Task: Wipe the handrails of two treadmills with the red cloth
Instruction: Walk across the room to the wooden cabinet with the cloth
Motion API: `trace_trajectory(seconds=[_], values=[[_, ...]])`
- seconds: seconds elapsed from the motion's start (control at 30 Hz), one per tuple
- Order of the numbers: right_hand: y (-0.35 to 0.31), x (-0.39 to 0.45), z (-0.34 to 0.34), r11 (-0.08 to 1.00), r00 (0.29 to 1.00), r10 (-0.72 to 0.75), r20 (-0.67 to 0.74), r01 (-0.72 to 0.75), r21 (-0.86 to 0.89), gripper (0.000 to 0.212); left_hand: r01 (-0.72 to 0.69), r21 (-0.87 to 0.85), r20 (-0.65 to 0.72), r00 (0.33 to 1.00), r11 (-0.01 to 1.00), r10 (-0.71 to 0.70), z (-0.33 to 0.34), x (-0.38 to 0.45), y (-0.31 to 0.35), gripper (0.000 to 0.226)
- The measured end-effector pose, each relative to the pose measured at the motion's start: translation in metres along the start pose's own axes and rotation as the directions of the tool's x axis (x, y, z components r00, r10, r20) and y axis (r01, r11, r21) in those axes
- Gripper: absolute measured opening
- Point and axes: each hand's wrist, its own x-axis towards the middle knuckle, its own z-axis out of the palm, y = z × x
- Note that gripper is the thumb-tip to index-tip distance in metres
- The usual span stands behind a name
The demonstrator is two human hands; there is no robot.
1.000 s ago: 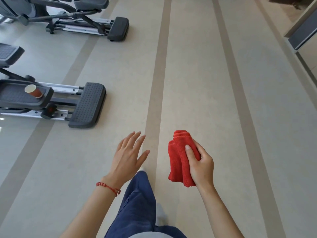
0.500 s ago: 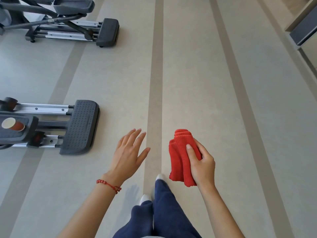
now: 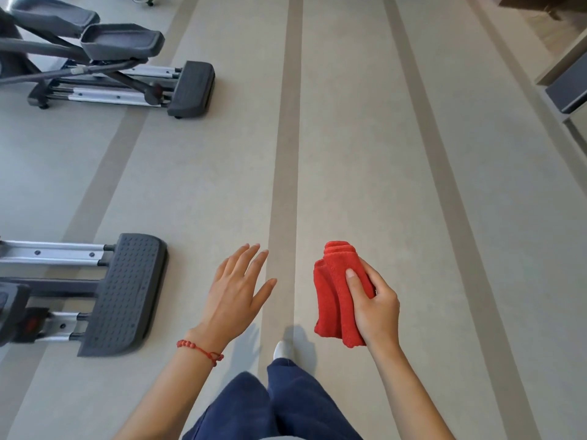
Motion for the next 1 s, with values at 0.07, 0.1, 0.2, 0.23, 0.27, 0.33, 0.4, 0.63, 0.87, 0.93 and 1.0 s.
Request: trace_trajectory(seconds=[0.07,0.1,0.2,0.23,0.27,0.33,0.4,0.63,0.87,0.93,1.0], values=[[-0.011,0.029,0.006,1.0,1.0,0.005,0.002,-0.005,0.002,0.036,0.01,0.008,0.006,1.0,1.0,-0.01,-0.005,0.029,-0.001,0.08],[-0.016,0.042,0.01,1.0,1.0,0.006,0.004,-0.006,0.002,0.036,0.016,0.005,0.006,1.0,1.0,-0.016,-0.008,0.043,-0.002,0.082],[-0.031,0.083,0.025,1.0,1.0,0.012,0.003,-0.012,0.007,0.034,0.01,-0.013,0.007,1.0,1.0,-0.01,-0.019,0.088,-0.008,0.088],[-0.036,0.098,0.03,1.0,1.0,0.014,0.0,-0.014,0.006,0.034,0.003,-0.021,0.009,1.0,1.0,-0.003,-0.022,0.104,-0.011,0.088],[-0.04,0.112,0.036,1.0,1.0,0.016,-0.003,-0.016,0.006,0.034,-0.004,-0.028,0.008,1.0,1.0,0.005,-0.025,0.121,-0.015,0.086],[-0.049,0.143,0.048,1.0,1.0,0.019,-0.013,-0.019,0.01,0.033,-0.02,-0.032,0.004,1.0,0.999,0.02,-0.03,0.158,-0.022,0.08],[-0.058,0.177,0.06,1.0,0.999,0.022,-0.029,-0.022,0.012,0.033,-0.032,-0.029,0.0,0.999,0.999,0.032,-0.034,0.198,-0.031,0.073],[-0.104,0.294,0.103,0.999,0.995,0.042,-0.088,-0.042,0.012,0.033,-0.074,-0.053,-0.005,0.997,0.996,0.073,-0.063,0.345,-0.06,0.068],[-0.142,0.388,0.127,0.998,0.983,0.064,-0.172,-0.058,0.037,0.037,-0.218,-0.021,0.025,0.975,0.976,0.219,-0.09,0.464,-0.067,0.059],[-0.148,0.412,0.129,0.997,0.98,0.07,-0.189,-0.065,0.033,0.038,-0.228,-0.013,0.046,0.972,0.973,0.229,-0.093,0.494,-0.064,0.059],[-0.152,0.439,0.13,0.997,0.977,0.079,-0.198,-0.072,0.042,0.037,-0.231,-0.014,0.069,0.97,0.973,0.231,-0.092,0.524,-0.06,0.06]])
